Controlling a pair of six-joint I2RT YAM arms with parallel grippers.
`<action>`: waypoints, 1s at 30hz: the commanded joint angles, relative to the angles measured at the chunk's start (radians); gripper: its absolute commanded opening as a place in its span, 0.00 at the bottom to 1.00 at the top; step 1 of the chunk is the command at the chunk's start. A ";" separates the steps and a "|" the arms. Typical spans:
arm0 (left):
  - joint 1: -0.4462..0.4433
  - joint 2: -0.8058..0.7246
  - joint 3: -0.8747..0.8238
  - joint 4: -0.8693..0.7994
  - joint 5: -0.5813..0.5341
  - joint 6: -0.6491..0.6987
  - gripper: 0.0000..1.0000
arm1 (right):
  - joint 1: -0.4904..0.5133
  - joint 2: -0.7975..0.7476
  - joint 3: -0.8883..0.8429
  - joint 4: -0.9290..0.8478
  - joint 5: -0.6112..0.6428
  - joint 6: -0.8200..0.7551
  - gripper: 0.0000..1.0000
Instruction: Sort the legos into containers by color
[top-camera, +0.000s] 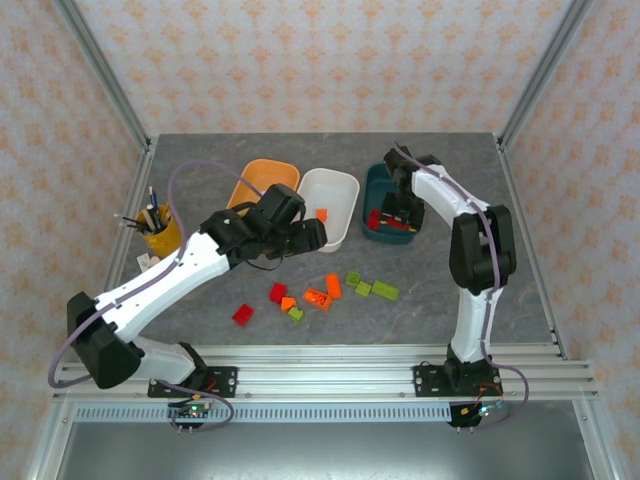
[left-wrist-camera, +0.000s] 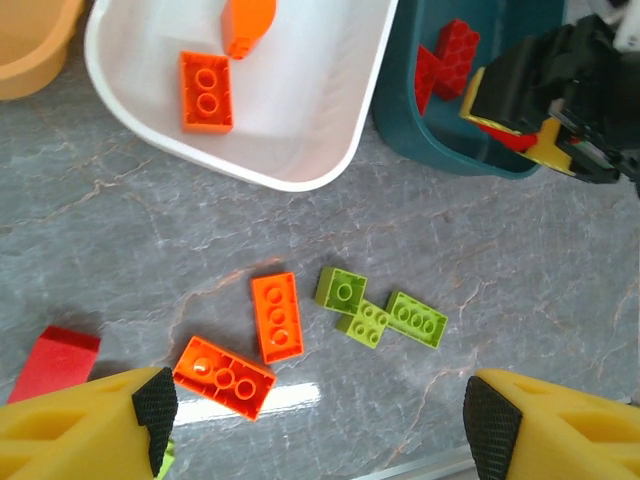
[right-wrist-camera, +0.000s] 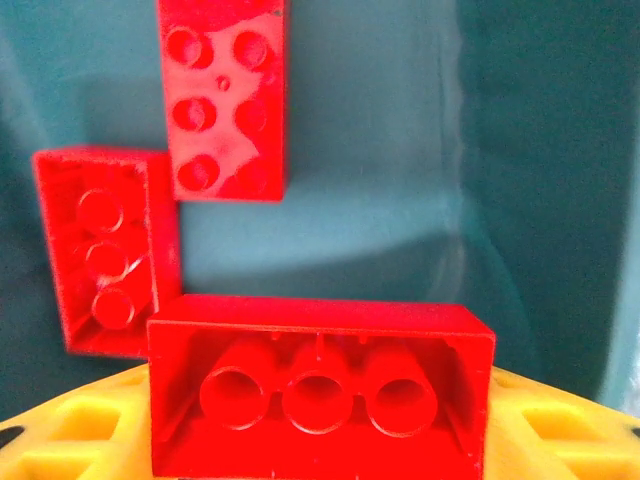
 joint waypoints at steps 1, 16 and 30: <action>-0.008 0.021 0.036 0.003 -0.052 0.021 0.79 | 0.007 0.049 0.076 -0.053 -0.039 -0.034 0.60; -0.008 -0.029 -0.020 -0.088 -0.135 -0.025 0.79 | 0.008 0.052 0.165 -0.079 0.001 -0.040 0.82; 0.003 -0.142 -0.151 -0.228 -0.128 -0.200 0.78 | 0.211 -0.579 -0.117 0.220 0.037 -0.098 0.78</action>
